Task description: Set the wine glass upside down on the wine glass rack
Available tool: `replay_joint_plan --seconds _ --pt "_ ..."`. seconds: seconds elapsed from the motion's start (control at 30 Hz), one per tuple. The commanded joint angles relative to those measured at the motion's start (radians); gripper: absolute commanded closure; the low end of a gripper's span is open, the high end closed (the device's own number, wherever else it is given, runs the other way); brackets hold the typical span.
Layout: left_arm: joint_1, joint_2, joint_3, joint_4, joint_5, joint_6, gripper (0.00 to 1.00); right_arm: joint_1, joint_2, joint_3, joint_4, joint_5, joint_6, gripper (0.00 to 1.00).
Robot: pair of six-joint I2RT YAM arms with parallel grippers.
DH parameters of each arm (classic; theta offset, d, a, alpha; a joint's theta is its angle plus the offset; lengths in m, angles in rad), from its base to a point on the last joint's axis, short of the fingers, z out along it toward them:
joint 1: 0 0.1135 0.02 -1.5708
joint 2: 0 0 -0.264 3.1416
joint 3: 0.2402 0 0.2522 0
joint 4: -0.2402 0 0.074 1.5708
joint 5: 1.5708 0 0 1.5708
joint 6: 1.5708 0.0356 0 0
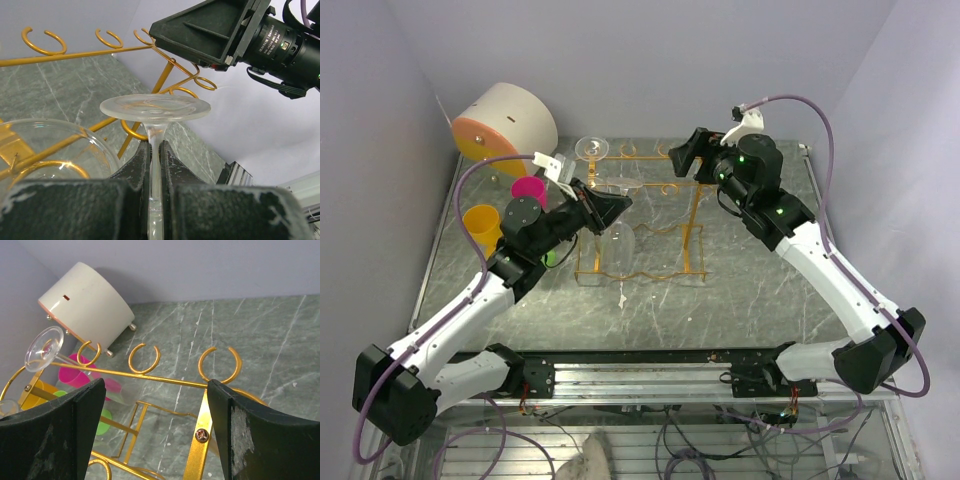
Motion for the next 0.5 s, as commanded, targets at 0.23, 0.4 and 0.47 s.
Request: replay_joint_plan --seconds 0.23,0.4,0.47 --pt "-0.001 -0.018 0.093 0.056 0.004 -0.032 0.93 -0.018 0.029 -0.051 -0.002 -0.069 0.038 0.19" --pt "0.007 -0.03 0.093 0.05 0.006 -0.051 0.93 -0.021 0.032 -0.05 -0.002 -0.07 0.038 0.19" --pt "0.006 -0.035 0.103 0.044 0.01 -0.054 0.93 -0.022 0.033 -0.048 -0.005 -0.068 0.037 0.19"
